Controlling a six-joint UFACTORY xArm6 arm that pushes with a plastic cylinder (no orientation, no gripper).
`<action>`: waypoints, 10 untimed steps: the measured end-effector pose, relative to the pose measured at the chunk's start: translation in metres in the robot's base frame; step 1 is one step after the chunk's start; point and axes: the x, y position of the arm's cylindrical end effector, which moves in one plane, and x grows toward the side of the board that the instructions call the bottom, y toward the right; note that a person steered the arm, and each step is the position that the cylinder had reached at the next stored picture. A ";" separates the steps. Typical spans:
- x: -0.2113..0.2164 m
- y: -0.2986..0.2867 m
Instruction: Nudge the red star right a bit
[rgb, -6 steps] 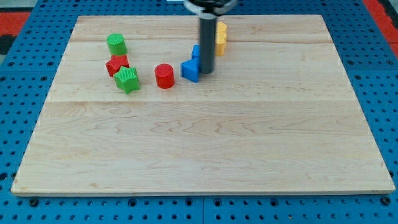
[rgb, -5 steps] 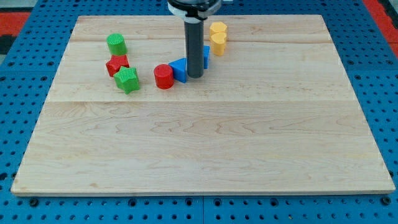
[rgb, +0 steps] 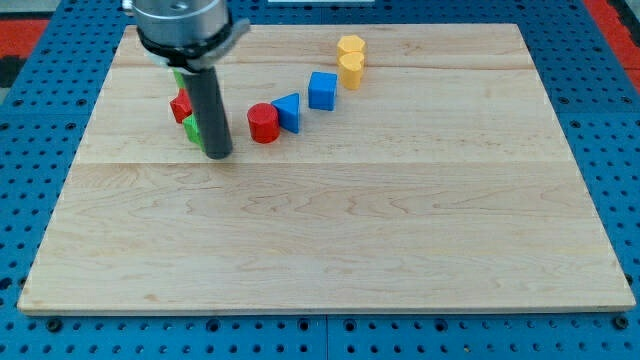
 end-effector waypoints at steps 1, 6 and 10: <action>-0.002 -0.024; -0.040 -0.070; -0.057 -0.050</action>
